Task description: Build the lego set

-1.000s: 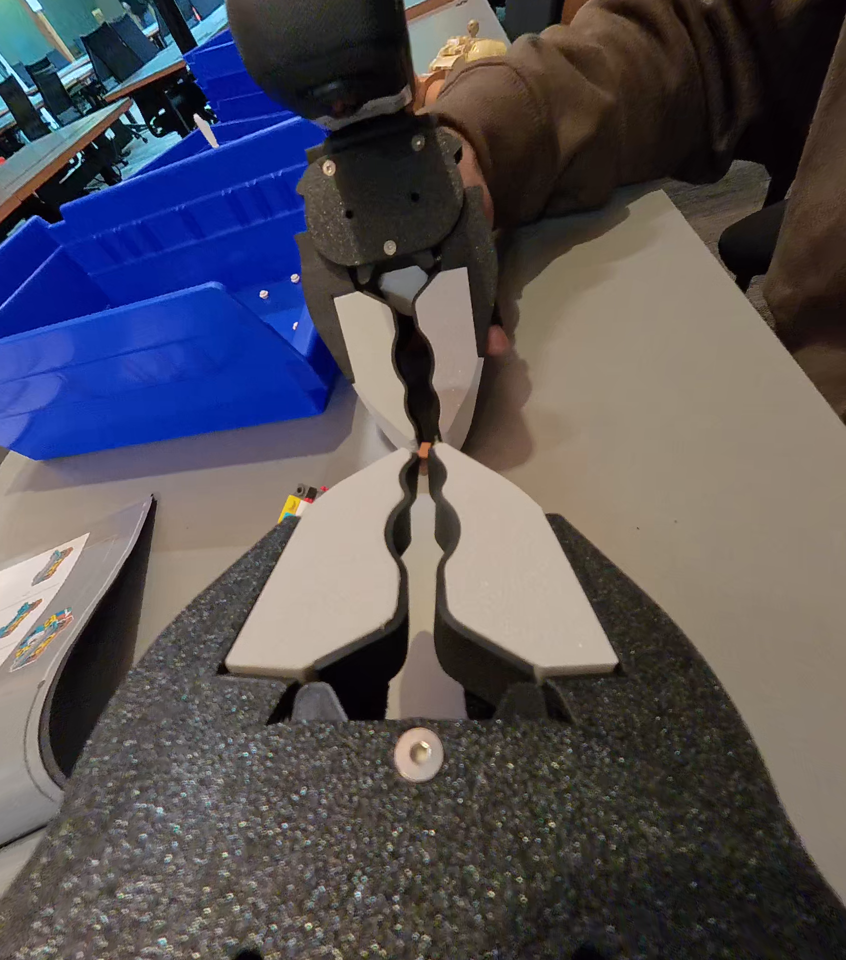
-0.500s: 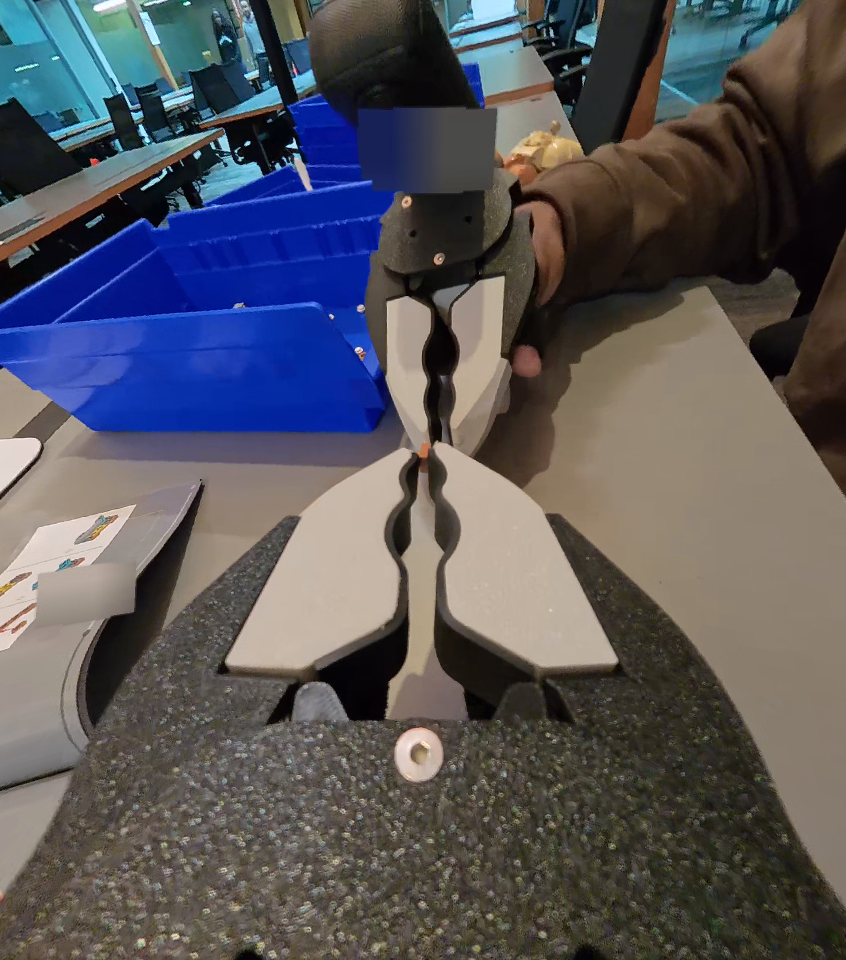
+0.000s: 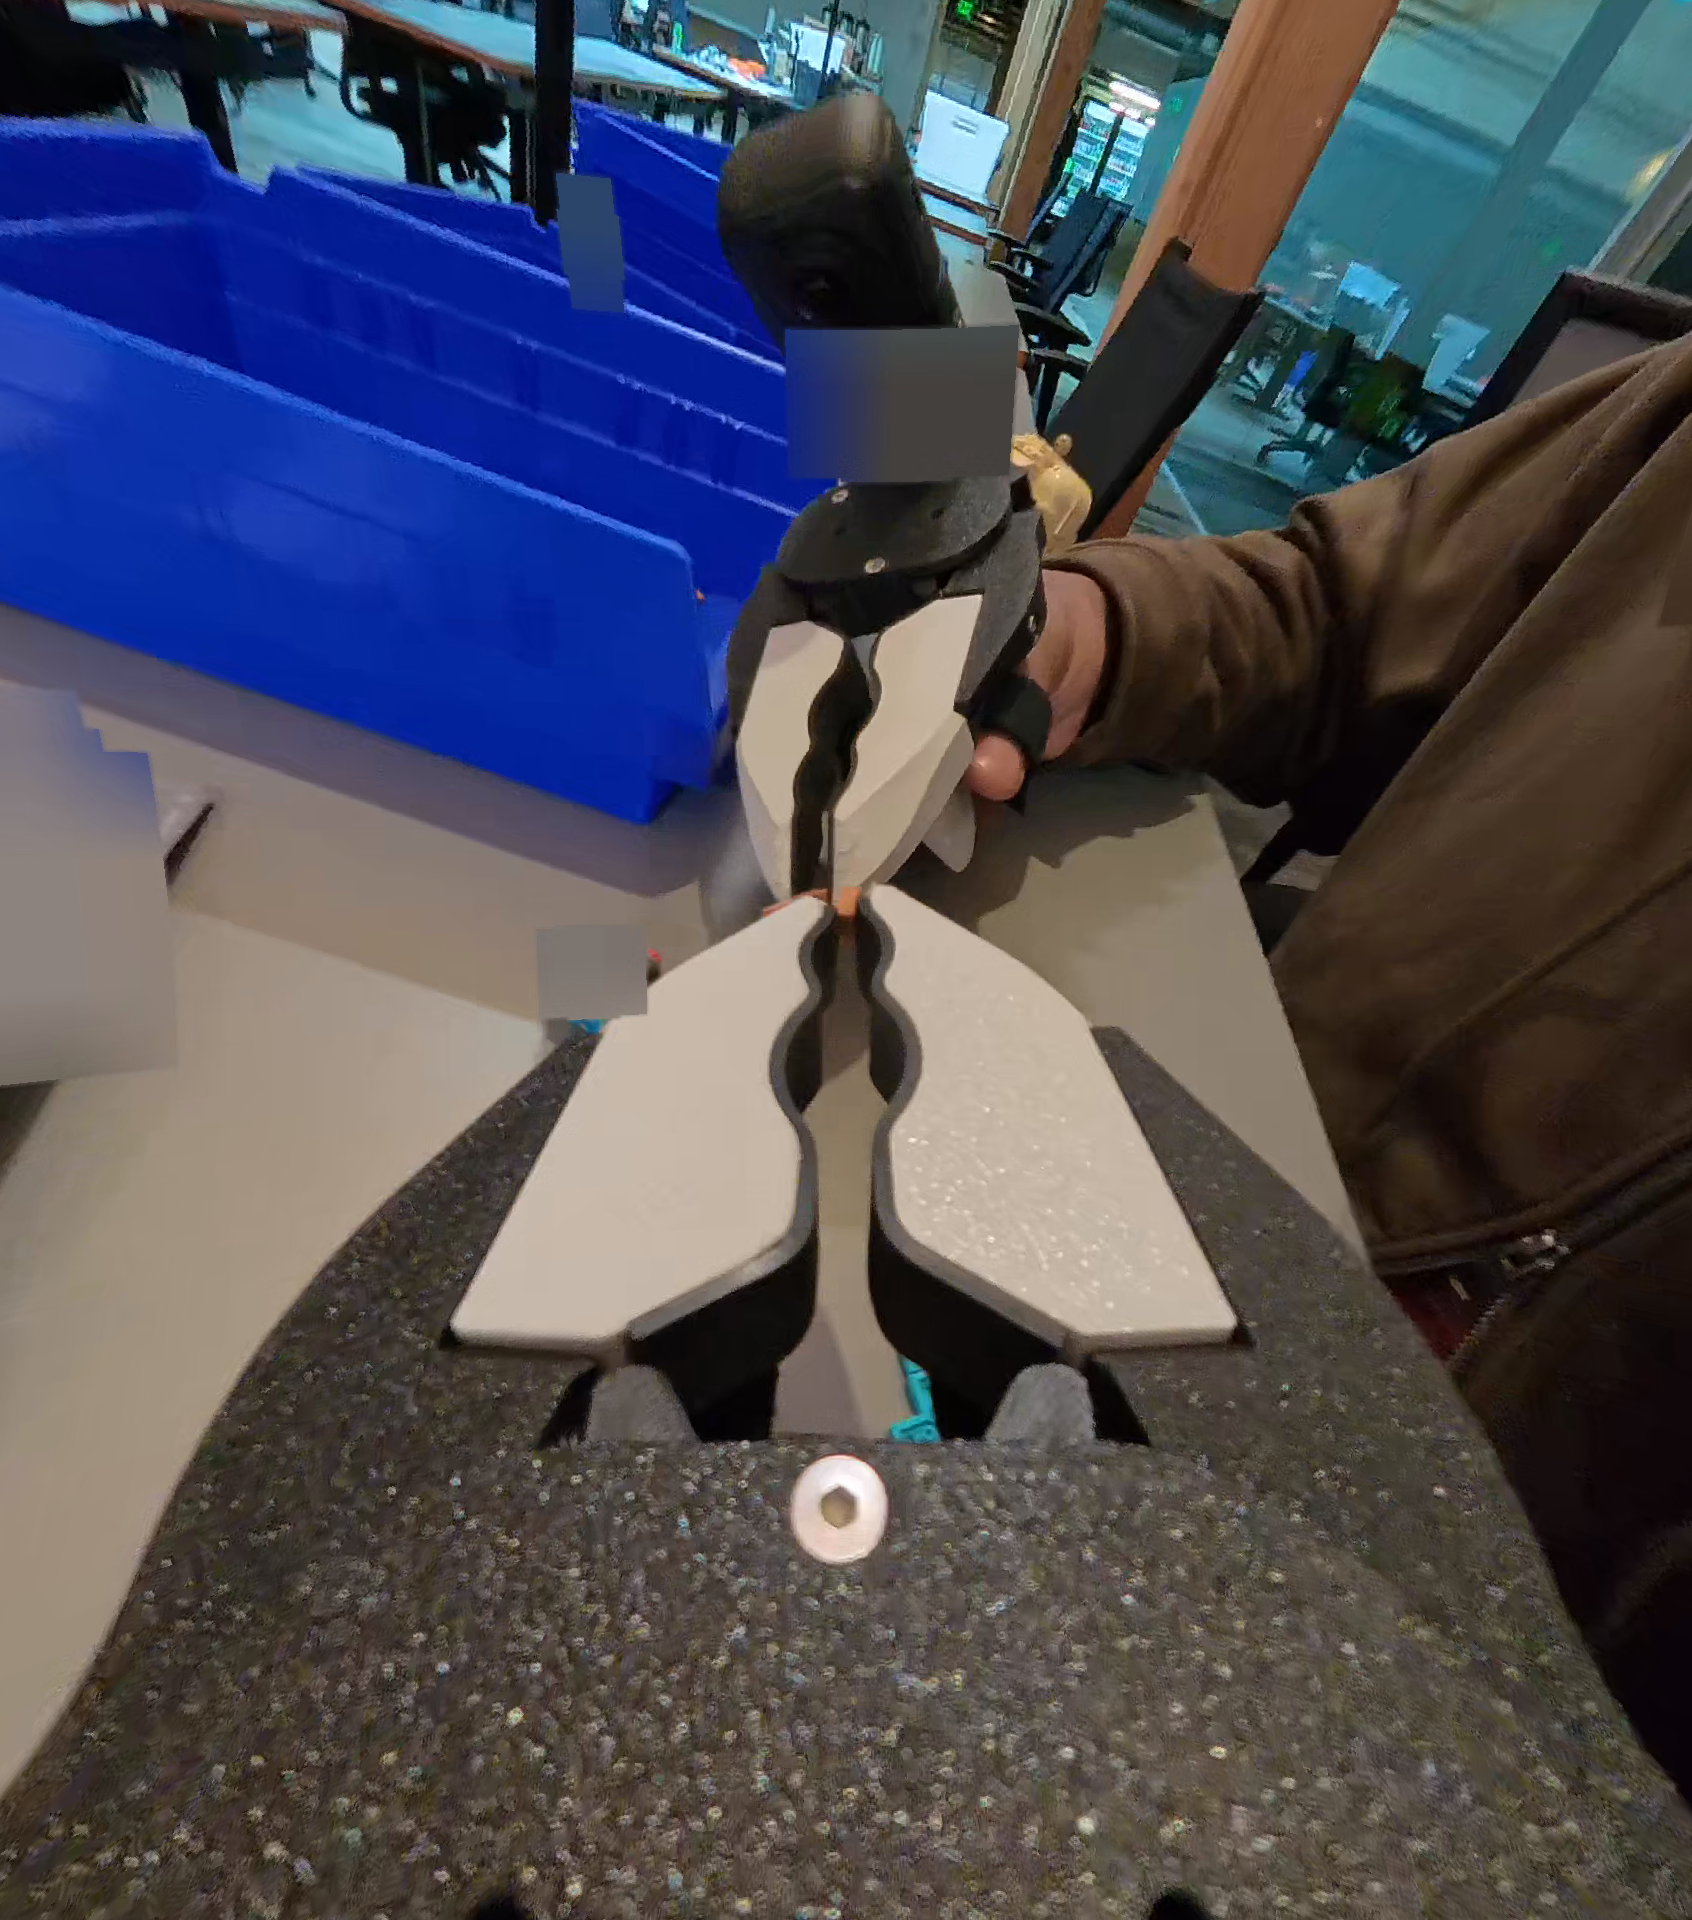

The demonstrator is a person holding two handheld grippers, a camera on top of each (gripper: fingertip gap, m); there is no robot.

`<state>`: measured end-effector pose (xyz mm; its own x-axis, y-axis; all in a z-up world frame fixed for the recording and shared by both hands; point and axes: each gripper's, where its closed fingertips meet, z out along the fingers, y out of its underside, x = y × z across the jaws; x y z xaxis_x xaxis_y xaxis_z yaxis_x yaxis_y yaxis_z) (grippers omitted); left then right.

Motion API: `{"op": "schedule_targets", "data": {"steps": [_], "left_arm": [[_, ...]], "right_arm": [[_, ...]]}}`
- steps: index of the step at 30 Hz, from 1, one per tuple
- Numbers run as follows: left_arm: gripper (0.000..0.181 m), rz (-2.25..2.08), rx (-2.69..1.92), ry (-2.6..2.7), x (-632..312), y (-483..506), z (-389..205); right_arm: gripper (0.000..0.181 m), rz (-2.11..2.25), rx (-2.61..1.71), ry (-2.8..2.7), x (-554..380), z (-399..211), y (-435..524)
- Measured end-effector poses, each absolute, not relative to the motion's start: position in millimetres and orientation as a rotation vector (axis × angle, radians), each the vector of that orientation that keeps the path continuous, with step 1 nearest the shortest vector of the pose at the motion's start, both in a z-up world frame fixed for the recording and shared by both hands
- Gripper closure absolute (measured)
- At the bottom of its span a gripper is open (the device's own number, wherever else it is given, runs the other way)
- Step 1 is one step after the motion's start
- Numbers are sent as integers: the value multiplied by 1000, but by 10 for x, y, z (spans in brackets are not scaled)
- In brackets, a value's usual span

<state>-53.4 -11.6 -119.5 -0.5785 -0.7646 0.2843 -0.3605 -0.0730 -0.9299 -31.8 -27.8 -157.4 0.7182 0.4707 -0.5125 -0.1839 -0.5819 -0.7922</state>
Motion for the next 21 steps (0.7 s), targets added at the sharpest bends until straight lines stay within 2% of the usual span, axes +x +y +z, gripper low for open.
{"op": "schedule_targets", "data": {"steps": [15,21], "left_arm": [[178,-1290,-1381,2059,-471,-197,-1382],[178,-1269,-1392,2084,-502,-226,-1357]], "right_arm": [[173,1069,-1965,-100,-419,-1532,-312],[173,1136,-1952,-69,-468,-1515,-336]]}}
